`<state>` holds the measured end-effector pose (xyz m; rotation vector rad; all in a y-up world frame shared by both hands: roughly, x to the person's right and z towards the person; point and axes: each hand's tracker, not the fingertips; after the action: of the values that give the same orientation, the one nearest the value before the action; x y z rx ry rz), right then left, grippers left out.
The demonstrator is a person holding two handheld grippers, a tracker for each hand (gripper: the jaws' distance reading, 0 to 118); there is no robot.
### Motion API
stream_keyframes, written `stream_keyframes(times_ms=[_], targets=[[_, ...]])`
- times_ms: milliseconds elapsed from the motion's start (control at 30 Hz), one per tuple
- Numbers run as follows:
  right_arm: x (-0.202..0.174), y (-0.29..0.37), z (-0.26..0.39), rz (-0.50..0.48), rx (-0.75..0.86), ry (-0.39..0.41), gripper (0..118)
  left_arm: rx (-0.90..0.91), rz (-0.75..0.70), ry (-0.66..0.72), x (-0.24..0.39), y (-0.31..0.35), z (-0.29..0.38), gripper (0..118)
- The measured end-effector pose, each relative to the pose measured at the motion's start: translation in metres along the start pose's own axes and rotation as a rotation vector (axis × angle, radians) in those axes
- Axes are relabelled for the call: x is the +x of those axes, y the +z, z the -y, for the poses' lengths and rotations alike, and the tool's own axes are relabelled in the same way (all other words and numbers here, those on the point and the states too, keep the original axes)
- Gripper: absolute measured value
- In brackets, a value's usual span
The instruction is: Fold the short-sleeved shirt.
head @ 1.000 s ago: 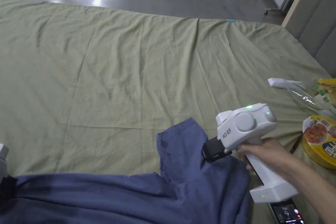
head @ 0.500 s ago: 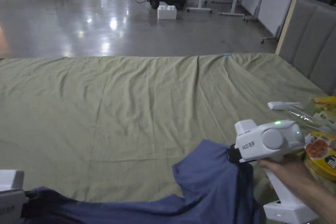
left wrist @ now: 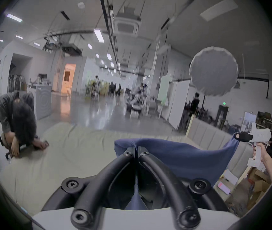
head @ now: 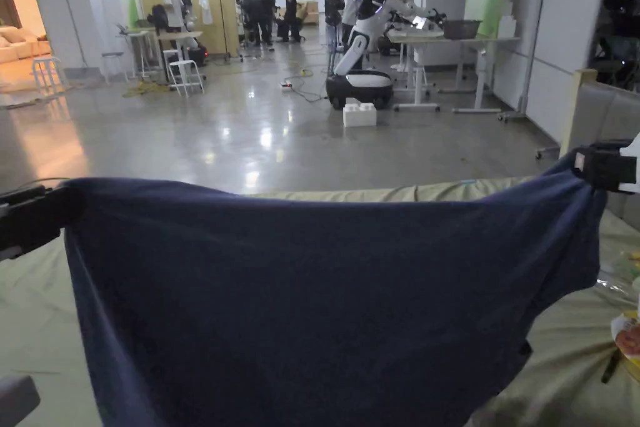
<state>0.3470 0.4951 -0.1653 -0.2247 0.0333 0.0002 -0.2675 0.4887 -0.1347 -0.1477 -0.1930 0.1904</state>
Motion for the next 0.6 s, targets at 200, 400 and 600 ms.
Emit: stream_keyframes(times_ms=[200, 400, 600], targets=[[-0.017, 0.022, -0.063, 0.066, 0.144, 0.044, 3, 0.093, -0.042, -0.075, 0.019, 0.018, -0.055, 2], [-0.024, 0.019, -0.105, 0.112, 0.222, 0.101, 3, 0.15, -0.071, -0.068, 0.02, 0.017, -0.095, 2], [-0.032, -0.013, -0.117, 0.139, 0.233, 0.107, 3, 0.155, -0.128, -0.147, 0.016, -0.022, -0.1, 2]])
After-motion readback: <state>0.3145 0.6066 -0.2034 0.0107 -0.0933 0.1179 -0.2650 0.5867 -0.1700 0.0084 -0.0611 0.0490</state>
